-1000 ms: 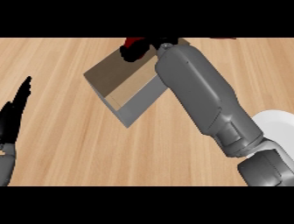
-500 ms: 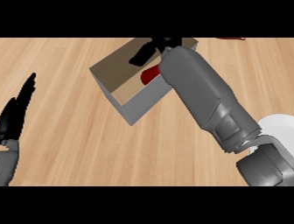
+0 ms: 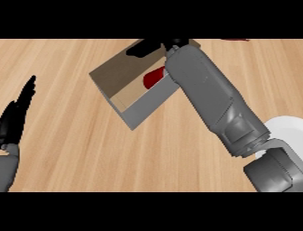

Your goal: Pick the can from the plate and place it in the cardboard box

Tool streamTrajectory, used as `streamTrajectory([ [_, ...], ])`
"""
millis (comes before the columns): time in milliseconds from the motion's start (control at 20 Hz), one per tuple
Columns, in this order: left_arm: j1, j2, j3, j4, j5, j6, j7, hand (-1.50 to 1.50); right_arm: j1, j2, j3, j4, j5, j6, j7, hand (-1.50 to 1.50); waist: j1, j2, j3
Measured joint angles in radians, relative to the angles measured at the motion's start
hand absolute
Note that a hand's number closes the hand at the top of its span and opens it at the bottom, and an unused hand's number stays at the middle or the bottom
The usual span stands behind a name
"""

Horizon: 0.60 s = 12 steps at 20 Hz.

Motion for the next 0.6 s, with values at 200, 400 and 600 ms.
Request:
streamTrajectory([
  [200,0.019,0.000,0.011,-0.006,-0.001,0.009,0.007,0.00,0.014,-0.002,-0.070,-0.011,-0.066,-0.029,-0.086,-1.50,-0.030,-0.007,0.001],
  [400,0.047,0.007,0.032,0.002,0.007,0.010,-0.019,0.00,0.034,-0.046,-0.137,-0.009,-0.122,0.028,-0.169,-1.50,-0.052,-0.012,0.000],
  [600,0.064,0.010,0.046,-0.008,0.014,0.006,-0.007,0.00,0.069,-0.116,-0.184,-0.008,-0.158,0.086,-0.214,-1.50,-0.071,-0.018,0.001],
])
